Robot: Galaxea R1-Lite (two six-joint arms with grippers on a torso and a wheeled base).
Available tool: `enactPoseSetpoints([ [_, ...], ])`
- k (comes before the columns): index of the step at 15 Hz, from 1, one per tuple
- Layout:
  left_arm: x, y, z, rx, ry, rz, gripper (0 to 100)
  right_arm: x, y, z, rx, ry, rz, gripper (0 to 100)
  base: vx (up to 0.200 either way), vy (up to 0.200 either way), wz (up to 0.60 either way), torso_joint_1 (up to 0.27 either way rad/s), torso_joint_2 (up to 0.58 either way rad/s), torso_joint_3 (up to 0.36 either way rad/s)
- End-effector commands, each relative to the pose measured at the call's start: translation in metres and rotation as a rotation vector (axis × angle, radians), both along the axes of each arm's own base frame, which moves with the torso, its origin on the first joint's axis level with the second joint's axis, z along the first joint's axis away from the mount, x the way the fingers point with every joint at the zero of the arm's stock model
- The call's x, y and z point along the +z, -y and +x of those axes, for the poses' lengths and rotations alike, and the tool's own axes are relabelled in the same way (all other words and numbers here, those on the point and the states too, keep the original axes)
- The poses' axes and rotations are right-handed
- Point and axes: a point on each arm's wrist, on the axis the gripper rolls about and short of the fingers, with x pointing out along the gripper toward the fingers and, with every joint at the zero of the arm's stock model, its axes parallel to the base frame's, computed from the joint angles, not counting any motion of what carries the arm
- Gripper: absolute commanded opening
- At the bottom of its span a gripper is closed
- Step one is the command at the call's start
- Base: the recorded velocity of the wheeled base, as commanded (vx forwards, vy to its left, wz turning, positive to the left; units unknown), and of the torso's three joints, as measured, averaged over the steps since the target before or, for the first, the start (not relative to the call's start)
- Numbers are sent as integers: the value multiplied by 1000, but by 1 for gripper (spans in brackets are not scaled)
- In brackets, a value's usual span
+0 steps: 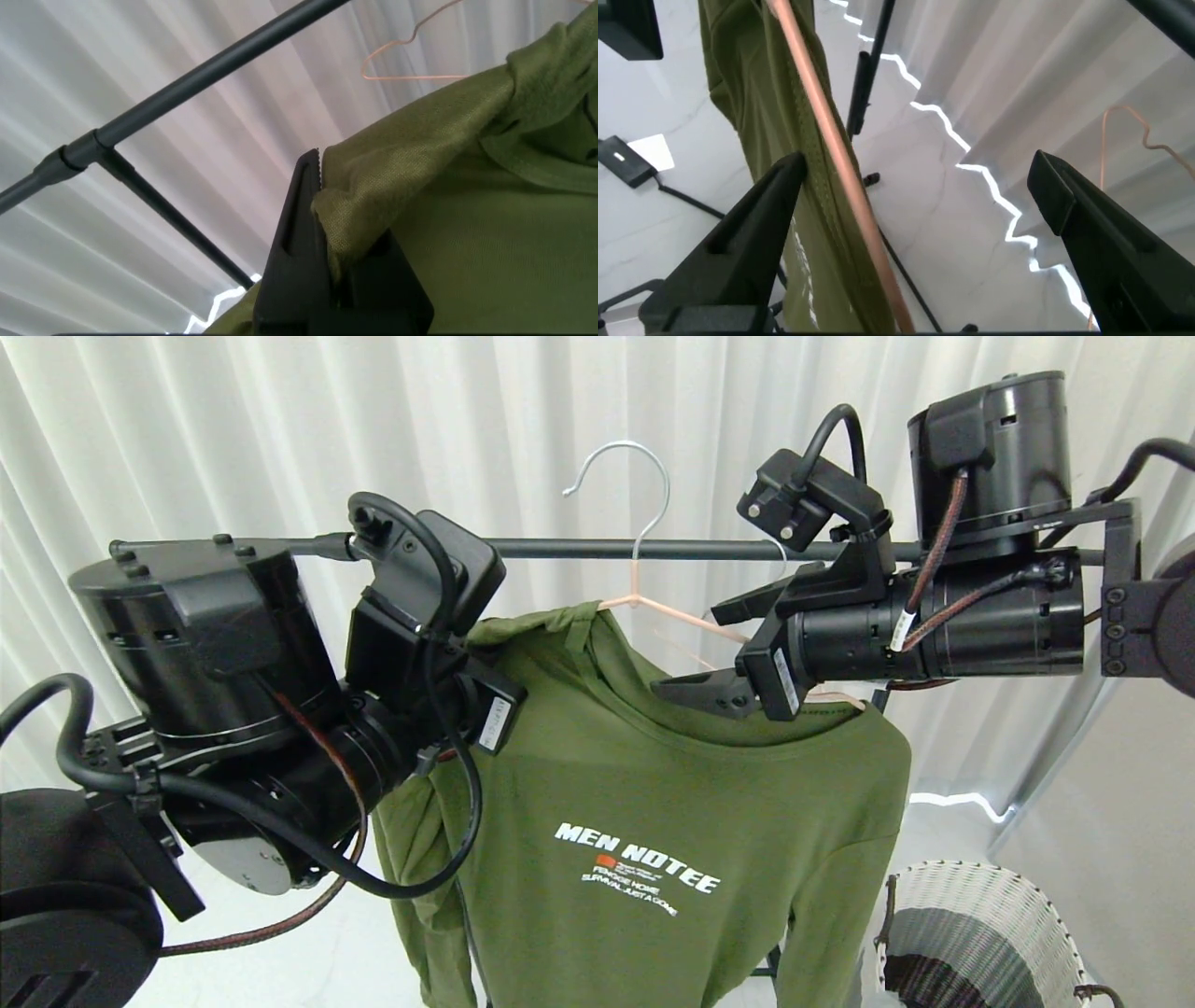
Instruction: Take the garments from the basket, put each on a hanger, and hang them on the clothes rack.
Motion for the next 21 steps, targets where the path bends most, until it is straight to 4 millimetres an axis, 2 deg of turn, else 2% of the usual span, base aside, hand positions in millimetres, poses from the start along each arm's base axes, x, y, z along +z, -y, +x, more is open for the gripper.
enactPoseSetpoints([
  [1,-1,-1,-1,1,-1,1,0,0,1,0,0,1,-1,100,0,0,0,0,0,0],
  [2,-1,-1,-2,1,-2,2,0,0,0,-1,3,0,-1,100,0,0,0,0,0,0],
  [3,-1,-1,-2,1,-2,2,0,-1,0,-1,3,0,-1,0,0,0,0,0,0,0],
  [13,-2,0,0,1,14,-12,0,-2,0,-2,33,-20,7,0,0,0,0,0,0,0],
  [17,-3,-1,0,3,12,-10,0,-2,5,-12,171,-63,47,0,0,0,0,0,0,0],
  [21,-6,-1,-1,-6,11,11,0,0,7,-14,189,-63,56,0,0,0,0,0,0,0],
])
